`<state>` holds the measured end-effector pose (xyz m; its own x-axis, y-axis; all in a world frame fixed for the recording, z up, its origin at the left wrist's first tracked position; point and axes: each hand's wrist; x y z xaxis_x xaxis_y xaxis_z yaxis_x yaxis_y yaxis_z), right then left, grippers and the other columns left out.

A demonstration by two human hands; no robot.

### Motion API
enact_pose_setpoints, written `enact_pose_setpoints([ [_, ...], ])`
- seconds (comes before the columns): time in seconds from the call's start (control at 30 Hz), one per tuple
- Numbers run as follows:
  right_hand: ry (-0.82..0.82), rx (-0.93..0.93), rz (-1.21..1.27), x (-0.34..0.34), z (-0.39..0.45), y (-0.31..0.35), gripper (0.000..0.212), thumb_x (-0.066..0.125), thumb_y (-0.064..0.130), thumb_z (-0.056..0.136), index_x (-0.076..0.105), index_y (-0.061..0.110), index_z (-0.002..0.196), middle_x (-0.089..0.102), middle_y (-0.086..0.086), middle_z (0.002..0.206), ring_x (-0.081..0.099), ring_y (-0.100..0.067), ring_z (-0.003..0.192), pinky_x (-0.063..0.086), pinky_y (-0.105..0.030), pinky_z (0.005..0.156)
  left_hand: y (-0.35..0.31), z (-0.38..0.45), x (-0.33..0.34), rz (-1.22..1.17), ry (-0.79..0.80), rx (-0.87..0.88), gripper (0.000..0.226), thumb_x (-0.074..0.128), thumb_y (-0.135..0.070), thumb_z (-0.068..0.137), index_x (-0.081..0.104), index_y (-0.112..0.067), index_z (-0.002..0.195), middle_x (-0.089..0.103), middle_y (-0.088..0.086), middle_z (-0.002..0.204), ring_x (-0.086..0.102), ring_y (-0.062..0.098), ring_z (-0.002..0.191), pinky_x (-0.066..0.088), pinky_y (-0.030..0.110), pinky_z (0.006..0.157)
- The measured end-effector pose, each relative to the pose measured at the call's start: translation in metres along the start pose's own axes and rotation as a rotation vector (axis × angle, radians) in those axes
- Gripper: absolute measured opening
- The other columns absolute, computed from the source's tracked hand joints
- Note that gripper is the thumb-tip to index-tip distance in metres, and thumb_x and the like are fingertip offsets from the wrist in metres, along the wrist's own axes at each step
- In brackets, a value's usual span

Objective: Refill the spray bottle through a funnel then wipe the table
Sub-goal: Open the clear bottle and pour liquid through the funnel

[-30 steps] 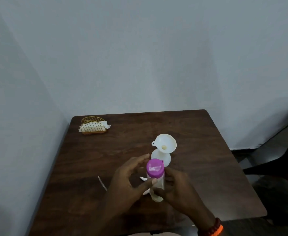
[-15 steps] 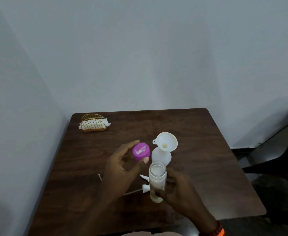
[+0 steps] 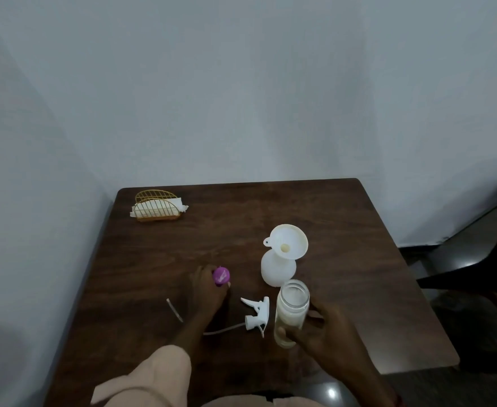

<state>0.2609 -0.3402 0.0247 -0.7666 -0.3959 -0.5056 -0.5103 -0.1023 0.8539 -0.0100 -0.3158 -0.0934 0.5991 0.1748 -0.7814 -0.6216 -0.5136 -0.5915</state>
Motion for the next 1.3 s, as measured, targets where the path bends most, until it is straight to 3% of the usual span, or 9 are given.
enact_pose_setpoints([
  [0.23,-0.027,0.040,0.015,-0.007,0.003,-0.004,0.056,0.091,0.016,0.071,0.062,0.049,0.106,0.067,0.045,0.099,0.065,0.017,0.097,0.048,-0.004,0.080,0.001,0.017,0.017,0.106,0.062,-0.018,0.060,0.082,-0.035,0.078,0.060,-0.016,0.130,0.060,0.006,0.130,0.054,0.023,0.121,0.049,0.040,0.103],
  [0.43,-0.070,0.059,0.034,-0.013,0.005,-0.009,0.054,0.093,0.020,0.067,0.067,0.043,0.107,0.072,0.035,0.099,0.069,0.011,0.095,0.053,-0.007,0.080,-0.013,0.009,0.004,0.171,0.049,-0.046,0.069,0.081,-0.048,0.075,0.057,-0.022,0.134,0.054,0.004,0.135,0.049,0.025,0.127,0.045,0.039,0.105],
  [0.6,-0.158,0.058,0.028,-0.031,0.009,-0.014,0.057,0.095,0.022,0.064,0.067,0.044,0.109,0.072,0.036,0.101,0.069,0.011,0.096,0.054,-0.008,0.082,-0.065,-0.007,-0.030,-0.595,0.107,-0.215,0.012,0.070,-0.027,0.093,0.075,-0.019,0.100,0.076,0.002,0.093,0.072,0.021,0.090,0.061,0.043,0.084],
  [0.7,-0.191,0.048,-0.014,-0.048,0.016,-0.023,0.054,0.094,0.023,0.065,0.065,0.048,0.104,0.069,0.041,0.101,0.068,0.012,0.099,0.052,-0.007,0.085,-0.096,-0.018,-0.044,-0.858,0.217,-0.201,0.016,0.068,-0.026,0.095,0.077,-0.013,0.094,0.078,0.008,0.087,0.072,0.017,0.076,0.060,0.034,0.072],
  [0.83,-0.210,0.052,-0.041,-0.069,0.031,-0.033,0.054,0.091,0.036,0.066,0.069,0.036,0.115,0.075,0.021,0.110,0.069,0.002,0.105,0.057,-0.029,0.095,-0.118,-0.017,-0.047,-0.921,0.263,-0.156,0.016,0.071,-0.027,0.092,0.077,-0.013,0.097,0.078,0.007,0.084,0.072,0.014,0.074,0.061,0.031,0.070],
  [0.93,-0.199,0.006,-0.083,-0.083,0.044,-0.032,0.058,0.088,0.038,0.069,0.065,0.033,0.122,0.072,0.017,0.115,0.067,-0.002,0.108,0.055,-0.030,0.093,-0.123,-0.011,-0.044,-0.919,0.278,-0.149,0.018,0.074,-0.027,0.089,0.077,-0.013,0.100,0.079,0.009,0.086,0.074,0.019,0.079,0.061,0.031,0.071],
  [1.17,-0.171,-0.097,-0.149,-0.092,0.079,-0.028,0.066,0.088,0.017,0.072,0.054,0.043,0.122,0.059,0.049,0.114,0.058,0.018,0.108,0.045,-0.002,0.084,-0.122,-0.006,-0.040,-0.862,0.293,-0.129,0.017,0.074,-0.024,0.090,0.077,-0.012,0.101,0.079,0.009,0.089,0.076,0.024,0.086,0.061,0.029,0.069],
  [1.23,-0.183,-0.124,-0.173,-0.091,0.089,-0.033,0.068,0.089,0.020,0.072,0.055,0.045,0.126,0.063,0.037,0.119,0.062,0.009,0.112,0.050,-0.012,0.091,-0.122,-0.006,-0.040,-0.862,0.294,-0.127,0.015,0.072,-0.021,0.091,0.076,-0.009,0.101,0.079,0.011,0.088,0.076,0.024,0.084,0.060,0.027,0.067],
  [1.3,-0.164,-0.134,-0.195,-0.092,0.098,-0.043,0.069,0.089,0.027,0.073,0.056,0.044,0.131,0.065,0.025,0.124,0.062,-0.002,0.117,0.053,-0.037,0.100,-0.122,-0.006,-0.039,-0.875,0.293,-0.133,0.015,0.071,-0.018,0.092,0.076,-0.007,0.100,0.079,0.012,0.086,0.076,0.023,0.081,0.060,0.026,0.067],
])
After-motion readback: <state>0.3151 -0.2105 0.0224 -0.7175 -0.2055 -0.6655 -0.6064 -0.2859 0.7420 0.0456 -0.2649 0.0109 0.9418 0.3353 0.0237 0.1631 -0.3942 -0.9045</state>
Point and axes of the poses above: each hand's wrist, its own z-axis towards the middle knuckle, its own x-axis out of the palm, y = z × x
